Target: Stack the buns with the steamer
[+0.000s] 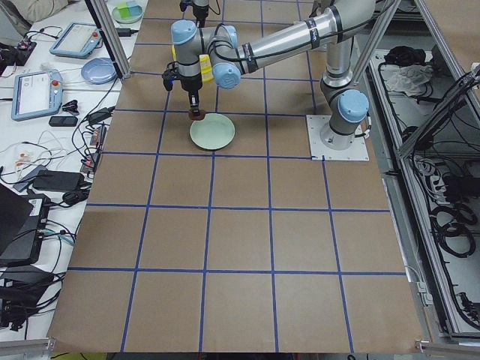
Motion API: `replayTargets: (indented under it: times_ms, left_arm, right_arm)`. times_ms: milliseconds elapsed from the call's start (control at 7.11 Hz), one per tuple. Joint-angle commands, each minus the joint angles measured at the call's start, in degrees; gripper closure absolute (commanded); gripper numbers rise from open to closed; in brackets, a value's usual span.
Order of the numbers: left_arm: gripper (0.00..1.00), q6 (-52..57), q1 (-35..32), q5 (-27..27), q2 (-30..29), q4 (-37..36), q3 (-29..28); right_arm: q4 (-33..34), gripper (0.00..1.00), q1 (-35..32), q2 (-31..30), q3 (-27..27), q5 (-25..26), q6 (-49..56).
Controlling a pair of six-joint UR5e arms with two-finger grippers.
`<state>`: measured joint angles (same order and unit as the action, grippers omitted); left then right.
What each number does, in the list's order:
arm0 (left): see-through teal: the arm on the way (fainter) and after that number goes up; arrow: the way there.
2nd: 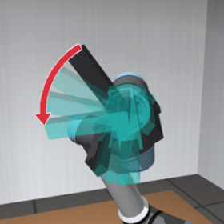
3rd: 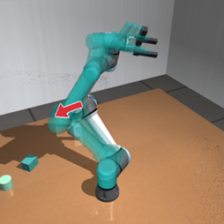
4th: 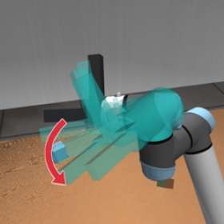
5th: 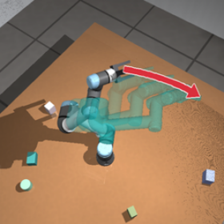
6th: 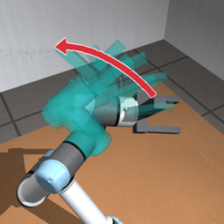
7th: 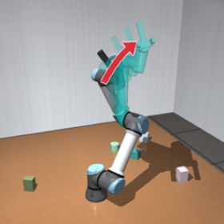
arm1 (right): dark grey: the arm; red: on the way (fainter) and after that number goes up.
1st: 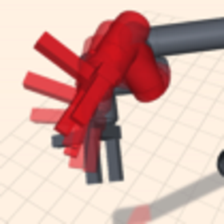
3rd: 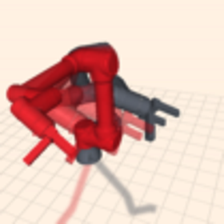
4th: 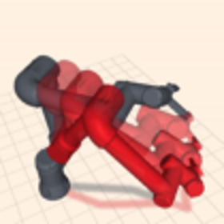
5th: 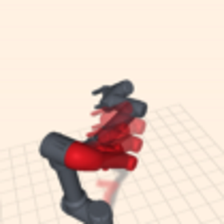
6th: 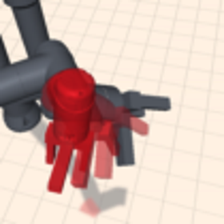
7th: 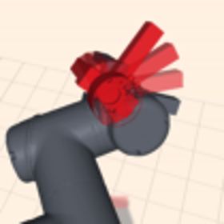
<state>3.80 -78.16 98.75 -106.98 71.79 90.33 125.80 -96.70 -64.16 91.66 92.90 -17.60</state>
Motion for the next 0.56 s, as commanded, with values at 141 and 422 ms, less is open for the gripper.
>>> replayTargets:
  times_ms: [141, 422]
  left_arm:
    - [1.00, 0.1, -0.1, 0.0, -0.4, -0.1, 0.0]
    - [1.00, 0.9, -0.1, 0.1, -0.6, 0.0, 0.1]
  right_arm:
    - [-0.1, 0.77, -0.2, 0.0, 0.0, 0.0, -0.7]
    - [-0.2, 0.02, -0.2, 0.1, 0.2, 0.6, -0.3]
